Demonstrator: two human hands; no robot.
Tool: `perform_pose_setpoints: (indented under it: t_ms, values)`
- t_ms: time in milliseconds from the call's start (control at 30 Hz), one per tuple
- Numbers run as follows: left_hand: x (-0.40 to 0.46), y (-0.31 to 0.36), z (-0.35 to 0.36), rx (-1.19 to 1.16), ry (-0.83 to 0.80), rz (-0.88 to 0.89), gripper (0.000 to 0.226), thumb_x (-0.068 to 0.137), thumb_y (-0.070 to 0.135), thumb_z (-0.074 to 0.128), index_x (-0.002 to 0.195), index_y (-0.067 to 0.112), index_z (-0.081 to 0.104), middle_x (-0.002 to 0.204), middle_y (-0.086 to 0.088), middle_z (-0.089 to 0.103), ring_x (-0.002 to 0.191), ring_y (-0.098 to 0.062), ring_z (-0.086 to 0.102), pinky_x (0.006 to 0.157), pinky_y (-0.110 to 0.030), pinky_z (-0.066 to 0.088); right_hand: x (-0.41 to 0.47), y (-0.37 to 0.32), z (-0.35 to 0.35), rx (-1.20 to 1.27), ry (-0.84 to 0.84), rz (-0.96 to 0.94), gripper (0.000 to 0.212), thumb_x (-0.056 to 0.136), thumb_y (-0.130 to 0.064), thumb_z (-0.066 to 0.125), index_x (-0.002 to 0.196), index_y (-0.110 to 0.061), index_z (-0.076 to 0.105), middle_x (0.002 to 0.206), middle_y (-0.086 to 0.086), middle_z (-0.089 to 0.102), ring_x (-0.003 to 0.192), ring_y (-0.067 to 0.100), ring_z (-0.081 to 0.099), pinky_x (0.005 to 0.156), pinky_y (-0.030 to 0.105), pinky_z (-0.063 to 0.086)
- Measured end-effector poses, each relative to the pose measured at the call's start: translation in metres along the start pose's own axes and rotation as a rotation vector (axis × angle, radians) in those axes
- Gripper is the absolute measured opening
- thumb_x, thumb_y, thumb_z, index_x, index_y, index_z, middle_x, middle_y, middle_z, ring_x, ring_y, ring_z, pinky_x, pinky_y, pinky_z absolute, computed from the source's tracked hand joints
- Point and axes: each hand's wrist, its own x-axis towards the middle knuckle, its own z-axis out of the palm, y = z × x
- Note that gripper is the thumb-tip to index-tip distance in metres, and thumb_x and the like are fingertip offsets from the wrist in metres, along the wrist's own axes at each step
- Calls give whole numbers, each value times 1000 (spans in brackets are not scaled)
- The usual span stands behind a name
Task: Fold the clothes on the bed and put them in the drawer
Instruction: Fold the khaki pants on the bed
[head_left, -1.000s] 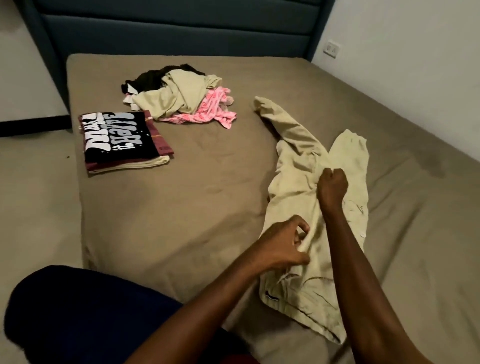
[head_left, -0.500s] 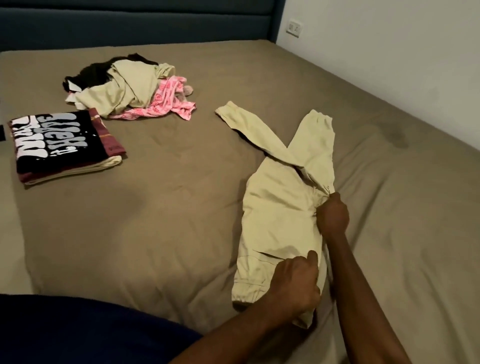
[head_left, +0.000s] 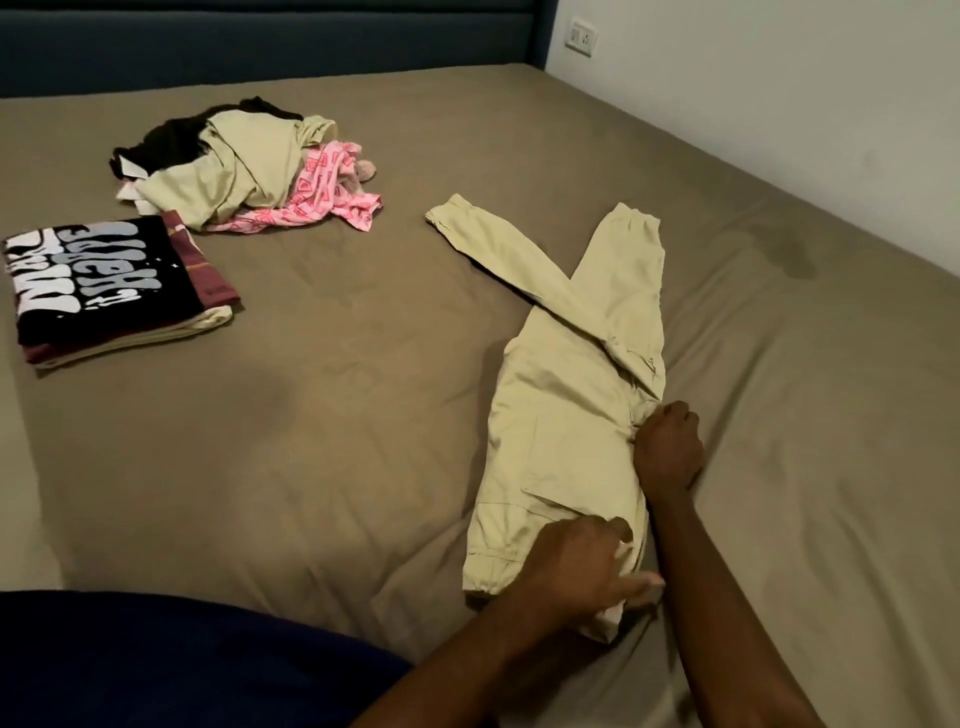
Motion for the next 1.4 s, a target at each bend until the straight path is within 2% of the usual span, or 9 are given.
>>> perform_pose_setpoints:
  t_ms: [133, 200, 367, 600, 833, 1000, 1100, 1267, 1400]
  values:
    - [-15, -49, -35, -16, 530, -265, 31, 91, 53, 62, 108, 28, 60, 96, 5, 69, 89, -17, 67, 75, -34, 51, -31, 0, -24, 47, -86, 90, 35, 104, -30, 50, 112, 4, 51, 111, 30, 60, 95, 50, 63, 73, 50, 50]
    - [-26, -79, -45, 7, 583, -448, 44, 87, 61, 65, 109, 24, 56, 101, 4, 65, 90, -19, 65, 75, -36, 53, -57, 4, -35, 42, -158, 107, 37, 105, -33, 48, 114, 4, 49, 109, 29, 63, 98, 49, 64, 77, 48, 50]
    - [-37, -92, -42, -145, 363, -545, 83, 67, 98, 48, 104, 24, 59, 98, 6, 67, 90, -17, 65, 77, -36, 54, -119, 0, -55, 20, -215, 114, 33, 106, -30, 43, 115, 2, 46, 103, 27, 67, 93, 49, 65, 74, 45, 48]
    - [-39, -95, -44, -351, 195, -543, 85, 54, 61, 93, 115, 17, 55, 112, 1, 68, 99, -18, 65, 79, -32, 55, -141, -3, -72, 70, -334, 143, 34, 96, -5, 44, 129, -2, 40, 107, 20, 66, 93, 39, 65, 70, 36, 43]
    - [-65, -105, -41, -303, 124, -542, 97, 47, 71, 90, 118, 16, 54, 118, 1, 66, 107, -19, 64, 86, -35, 55, -183, -8, -67, 13, -291, 125, 39, 96, -4, 41, 134, -9, 38, 112, 19, 68, 96, 41, 66, 74, 42, 48]
    - [-70, -105, -44, -379, 145, -448, 97, 41, 74, 87, 121, 24, 61, 118, 11, 69, 103, -8, 65, 79, -23, 52, -184, -6, -71, 27, -253, 113, 52, 95, -4, 42, 147, -10, 35, 112, 15, 68, 94, 36, 66, 79, 43, 52]
    - [-73, -107, -38, -355, 115, -412, 86, 49, 69, 90, 120, 26, 66, 118, 11, 71, 102, -6, 66, 82, -23, 53, -191, -3, -64, -64, -286, 88, 43, 95, -6, 44, 138, -8, 38, 112, 14, 69, 95, 37, 68, 77, 42, 52]
    - [-76, -103, -47, -270, 130, -486, 99, 43, 90, 75, 113, 23, 57, 108, 12, 66, 98, -12, 66, 77, -31, 54, -186, -4, -59, -204, -285, 53, 38, 95, -18, 52, 131, -8, 45, 103, 9, 72, 89, 33, 71, 68, 37, 48]
    - [-72, -100, -57, -218, 262, -534, 73, 68, 94, 53, 95, 26, 53, 86, 12, 65, 77, -8, 63, 65, -31, 51, -168, -2, -53, -145, -153, 34, 23, 88, -10, 61, 108, -4, 54, 93, 15, 65, 76, 38, 67, 58, 36, 42]
